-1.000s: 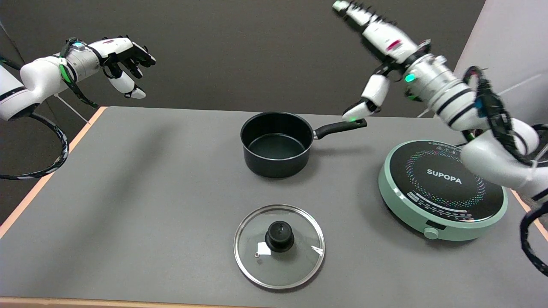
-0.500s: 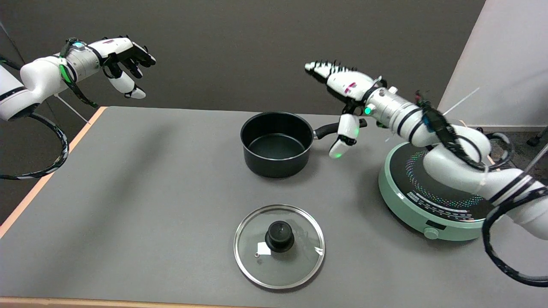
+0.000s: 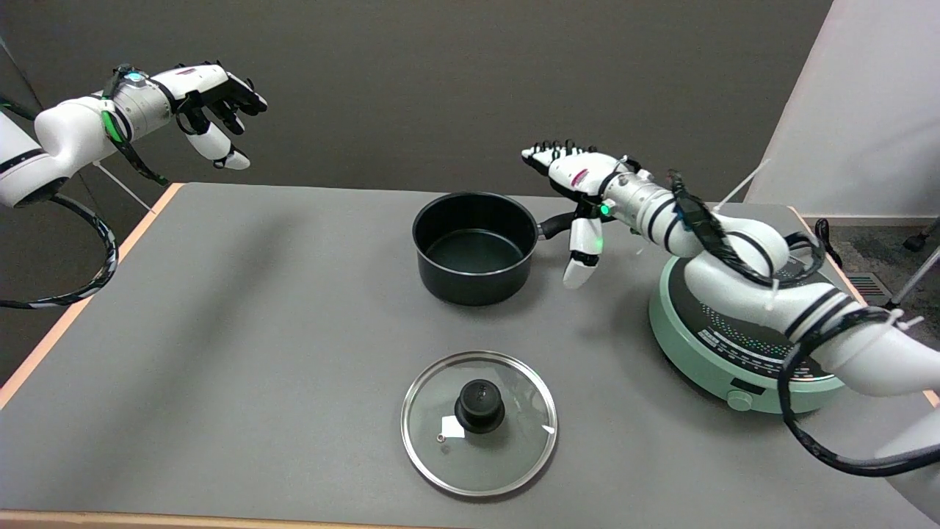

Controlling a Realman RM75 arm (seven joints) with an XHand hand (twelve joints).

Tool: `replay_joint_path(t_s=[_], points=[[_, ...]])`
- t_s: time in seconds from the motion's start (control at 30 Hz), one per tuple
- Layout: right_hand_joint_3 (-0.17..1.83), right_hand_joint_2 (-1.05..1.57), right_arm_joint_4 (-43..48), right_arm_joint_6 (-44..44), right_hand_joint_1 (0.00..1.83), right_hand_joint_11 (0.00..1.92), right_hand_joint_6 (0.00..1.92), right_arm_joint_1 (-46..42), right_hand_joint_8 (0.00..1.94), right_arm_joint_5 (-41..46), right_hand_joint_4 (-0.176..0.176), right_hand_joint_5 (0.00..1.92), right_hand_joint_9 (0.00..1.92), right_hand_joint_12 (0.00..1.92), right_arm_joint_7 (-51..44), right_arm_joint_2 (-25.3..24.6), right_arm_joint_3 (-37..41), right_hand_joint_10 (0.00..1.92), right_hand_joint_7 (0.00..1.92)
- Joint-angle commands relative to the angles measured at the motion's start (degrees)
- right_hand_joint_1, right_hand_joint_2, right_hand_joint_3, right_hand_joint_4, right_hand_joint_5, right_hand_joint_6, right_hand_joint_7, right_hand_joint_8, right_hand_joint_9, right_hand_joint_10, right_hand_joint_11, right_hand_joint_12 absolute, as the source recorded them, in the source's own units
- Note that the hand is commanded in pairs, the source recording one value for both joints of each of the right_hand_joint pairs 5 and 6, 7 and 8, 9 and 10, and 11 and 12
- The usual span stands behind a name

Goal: Pick up the pot.

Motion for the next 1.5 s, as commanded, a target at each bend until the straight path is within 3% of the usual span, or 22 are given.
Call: replay_joint_path(t_s=[0.03, 0.77, 1.5], points=[[0.77, -0.58, -13.9, -2.2, 1.25, 0.05, 0.05, 10.2, 0.05, -4.3, -0.149, 0.05, 0.05, 0.05, -1.2, -5.1, -7.8, 0.05, 0.05], [0.81, -0.57, -21.4, -4.6, 1.25, 0.06, 0.06, 12.9, 0.06, -3.4, -0.083, 0.06, 0.06, 0.06, -1.0, -5.5, -10.5, 0.06, 0.06], [0.74, -0.49, -23.3, -0.6, 1.23, 0.05, 0.05, 13.3, 0.05, -3.5, -0.066, 0.05, 0.05, 0.05, -1.5, -5.9, -11.0, 0.05, 0.05]])
